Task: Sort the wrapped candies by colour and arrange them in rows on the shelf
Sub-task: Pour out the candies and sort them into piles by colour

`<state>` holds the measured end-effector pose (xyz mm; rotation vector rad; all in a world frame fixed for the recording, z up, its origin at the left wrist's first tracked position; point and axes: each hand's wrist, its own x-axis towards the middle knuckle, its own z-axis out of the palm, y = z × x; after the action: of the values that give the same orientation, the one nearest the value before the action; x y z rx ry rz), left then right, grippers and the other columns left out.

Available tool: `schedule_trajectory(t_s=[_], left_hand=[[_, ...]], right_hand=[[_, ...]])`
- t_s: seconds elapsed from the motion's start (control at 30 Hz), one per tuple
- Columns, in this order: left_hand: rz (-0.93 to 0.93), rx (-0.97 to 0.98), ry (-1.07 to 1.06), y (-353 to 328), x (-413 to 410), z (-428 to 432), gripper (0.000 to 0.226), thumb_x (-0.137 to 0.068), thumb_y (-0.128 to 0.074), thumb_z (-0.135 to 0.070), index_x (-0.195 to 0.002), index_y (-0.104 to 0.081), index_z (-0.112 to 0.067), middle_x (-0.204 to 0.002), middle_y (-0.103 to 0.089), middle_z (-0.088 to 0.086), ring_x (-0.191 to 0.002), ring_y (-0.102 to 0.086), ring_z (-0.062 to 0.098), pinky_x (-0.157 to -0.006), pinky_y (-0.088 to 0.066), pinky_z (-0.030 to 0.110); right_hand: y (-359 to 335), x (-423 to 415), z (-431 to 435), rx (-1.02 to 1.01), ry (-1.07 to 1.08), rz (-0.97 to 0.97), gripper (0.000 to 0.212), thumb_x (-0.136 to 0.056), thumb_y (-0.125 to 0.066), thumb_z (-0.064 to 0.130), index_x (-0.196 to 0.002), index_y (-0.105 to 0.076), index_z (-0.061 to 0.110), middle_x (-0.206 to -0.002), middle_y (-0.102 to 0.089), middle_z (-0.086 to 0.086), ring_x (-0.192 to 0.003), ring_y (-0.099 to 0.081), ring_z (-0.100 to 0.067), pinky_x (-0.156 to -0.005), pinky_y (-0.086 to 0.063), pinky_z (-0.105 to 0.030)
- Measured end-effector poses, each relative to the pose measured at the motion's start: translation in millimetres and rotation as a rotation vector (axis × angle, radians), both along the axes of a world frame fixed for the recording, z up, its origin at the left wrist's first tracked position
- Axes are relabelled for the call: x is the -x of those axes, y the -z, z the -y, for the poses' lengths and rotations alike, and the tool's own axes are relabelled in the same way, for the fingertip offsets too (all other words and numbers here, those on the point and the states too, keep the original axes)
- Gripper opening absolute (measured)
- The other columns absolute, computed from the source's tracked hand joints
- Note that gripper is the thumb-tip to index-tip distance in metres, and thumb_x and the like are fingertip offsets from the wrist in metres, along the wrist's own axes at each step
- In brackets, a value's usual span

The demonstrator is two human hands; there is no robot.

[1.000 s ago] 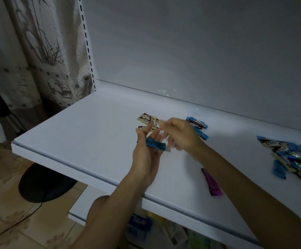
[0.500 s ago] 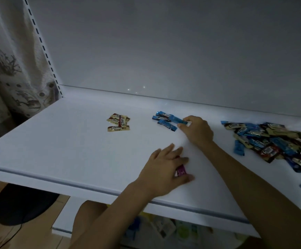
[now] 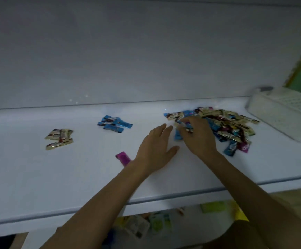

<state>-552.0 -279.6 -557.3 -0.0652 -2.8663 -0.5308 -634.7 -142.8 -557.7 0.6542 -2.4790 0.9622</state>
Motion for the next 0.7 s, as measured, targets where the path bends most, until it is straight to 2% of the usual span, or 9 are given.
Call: schedule_trajectory(t_s=[0.1,0.23,0.3,0.37,0.5,0.63,0.7], left_hand=[[0.030,0.028,0.103,5.8,25.3,-28.5,0.082,-0.092,-0.047,-0.056,-0.153,-0.006,-0.021,-0.161,-0.001,0.009,-0.148,-0.005,0.026,-0.118,-0.009,0.038],[0.131,0.070,0.052,13.5,63.3,-54.9,0.093,-0.083,-0.042,-0.074,-0.152,0.007,-0.034,-0.159,0.020,0.002,-0.147,0.014,0.029,-0.115,0.000,0.061],[0.140,0.035,0.000,16.1,80.5,-63.5,0.095,-0.080,-0.041,-0.078,-0.150,0.009,-0.038,-0.159,0.021,0.001,-0.146,0.016,0.034,-0.111,-0.001,0.067],[0.130,0.000,-0.038,19.7,95.4,-70.8,0.095,-0.079,-0.040,-0.079,-0.150,0.008,-0.039,-0.159,0.019,0.004,-0.145,0.015,0.037,-0.110,-0.001,0.067],[0.094,-0.003,-0.018,24.9,121.2,-87.2,0.094,-0.081,-0.040,-0.077,-0.152,0.006,-0.035,-0.160,0.018,0.008,-0.145,0.016,0.038,-0.112,0.000,0.065],[0.076,0.019,0.012,25.1,147.9,-92.5,0.097,-0.077,-0.043,-0.078,-0.152,0.004,-0.037,-0.159,0.020,0.005,-0.144,0.020,0.037,-0.108,0.001,0.070],[0.095,0.065,0.017,25.7,157.6,-91.7,0.097,-0.075,-0.042,-0.080,-0.151,0.002,-0.040,-0.161,0.015,0.002,-0.145,0.015,0.035,-0.107,-0.001,0.071]], right_hand=[[5.4,3.7,-45.5,-0.064,0.123,-0.031,0.031,-0.085,-0.058,0.032,-0.104,-0.066,0.008,-0.106,-0.064,-0.012,-0.100,-0.057,-0.030,-0.083,-0.047,-0.039],[16.2,6.0,-95.0,-0.174,0.290,0.015,0.049,-0.083,-0.053,0.041,-0.122,-0.060,0.012,-0.127,-0.055,-0.017,-0.118,-0.051,-0.037,-0.094,-0.045,-0.051],[20.1,12.3,-112.7,-0.239,0.342,0.106,0.054,-0.087,-0.052,0.043,-0.134,-0.051,0.017,-0.141,-0.044,-0.017,-0.130,-0.039,-0.037,-0.102,-0.038,-0.051],[23.8,23.1,-122.7,-0.260,0.327,0.193,0.052,-0.091,-0.055,0.038,-0.139,-0.045,0.019,-0.147,-0.036,-0.017,-0.134,-0.032,-0.037,-0.105,-0.035,-0.048],[25.1,45.2,-119.3,-0.207,0.253,0.205,0.044,-0.093,-0.050,0.031,-0.134,-0.051,0.014,-0.135,-0.046,-0.018,-0.124,-0.041,-0.037,-0.100,-0.038,-0.046],[20.9,65.3,-112.0,-0.154,0.275,0.156,0.039,-0.096,-0.049,0.030,-0.132,-0.052,0.017,-0.136,-0.048,-0.012,-0.126,-0.040,-0.031,-0.104,-0.035,-0.046],[20.6,71.6,-109.6,-0.139,0.295,0.135,0.038,-0.095,-0.048,0.032,-0.131,-0.053,0.019,-0.135,-0.049,-0.009,-0.127,-0.039,-0.029,-0.106,-0.031,-0.044]])
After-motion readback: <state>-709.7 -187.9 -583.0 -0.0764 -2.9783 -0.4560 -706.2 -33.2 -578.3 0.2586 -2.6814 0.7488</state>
